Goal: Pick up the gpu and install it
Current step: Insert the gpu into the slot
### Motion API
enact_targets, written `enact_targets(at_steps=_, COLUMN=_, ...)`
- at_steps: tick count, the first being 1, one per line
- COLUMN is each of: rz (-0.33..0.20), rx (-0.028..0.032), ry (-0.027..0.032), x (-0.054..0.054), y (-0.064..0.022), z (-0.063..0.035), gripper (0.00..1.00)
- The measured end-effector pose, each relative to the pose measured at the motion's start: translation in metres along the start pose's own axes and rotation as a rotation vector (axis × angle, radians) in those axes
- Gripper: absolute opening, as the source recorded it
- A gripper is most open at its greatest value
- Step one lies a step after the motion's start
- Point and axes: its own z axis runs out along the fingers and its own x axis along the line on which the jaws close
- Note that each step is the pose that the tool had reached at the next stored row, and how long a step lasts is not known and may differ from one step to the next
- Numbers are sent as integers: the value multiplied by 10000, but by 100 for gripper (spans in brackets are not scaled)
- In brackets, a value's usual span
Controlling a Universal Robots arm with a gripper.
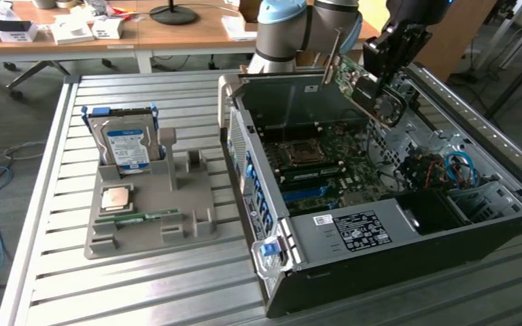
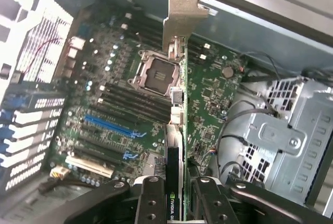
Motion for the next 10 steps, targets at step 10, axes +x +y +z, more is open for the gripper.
enact_targets(at_steps=10, rz=-1613, rx=140, ry=131, x=0, y=0, z=1, gripper=26)
